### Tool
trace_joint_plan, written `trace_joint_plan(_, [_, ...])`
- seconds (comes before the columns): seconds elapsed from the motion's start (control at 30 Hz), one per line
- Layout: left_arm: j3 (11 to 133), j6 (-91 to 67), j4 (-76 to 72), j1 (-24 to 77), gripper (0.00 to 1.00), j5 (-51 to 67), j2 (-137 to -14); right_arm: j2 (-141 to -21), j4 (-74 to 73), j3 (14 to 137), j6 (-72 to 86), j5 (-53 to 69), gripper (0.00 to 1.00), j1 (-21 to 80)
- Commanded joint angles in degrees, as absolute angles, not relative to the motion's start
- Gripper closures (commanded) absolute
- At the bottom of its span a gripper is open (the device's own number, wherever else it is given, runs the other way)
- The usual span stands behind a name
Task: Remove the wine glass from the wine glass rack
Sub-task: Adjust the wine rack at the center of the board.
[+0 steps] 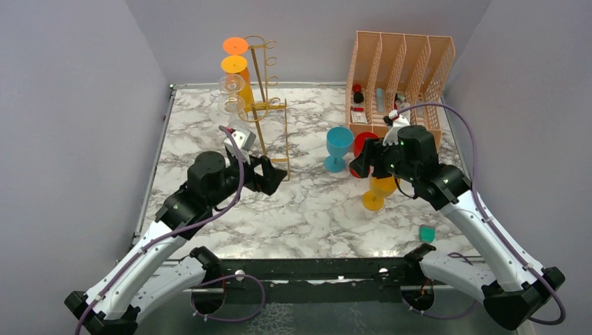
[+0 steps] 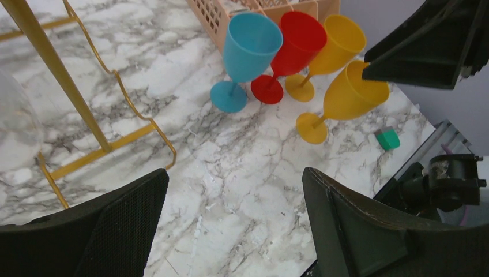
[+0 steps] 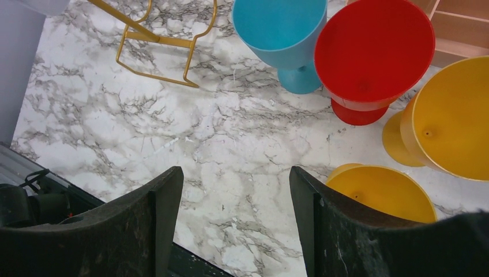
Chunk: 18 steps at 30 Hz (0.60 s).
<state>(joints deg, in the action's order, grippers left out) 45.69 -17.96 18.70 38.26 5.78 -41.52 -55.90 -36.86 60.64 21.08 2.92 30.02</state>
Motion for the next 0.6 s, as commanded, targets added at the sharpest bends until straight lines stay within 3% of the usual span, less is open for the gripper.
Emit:
trace_joint_plan(0.0, [56.77, -12.95, 26.26, 37.70, 0.10, 0.75, -46.98, -54.08, -34.27, 59.35, 21.97, 3.56, 0.29, 30.23])
trace_joint_plan(0.37, [75.55, -7.50, 36.16, 33.65, 0.08, -8.07, -53.07, -52.55, -34.40, 59.61, 21.53, 1.43, 0.29, 30.23])
trace_joint_plan(0.57, [84.31, -5.93, 35.88, 24.36, 0.07, -7.92, -57.48, -53.22, -35.40, 60.49, 21.49, 1.27, 0.29, 30.22])
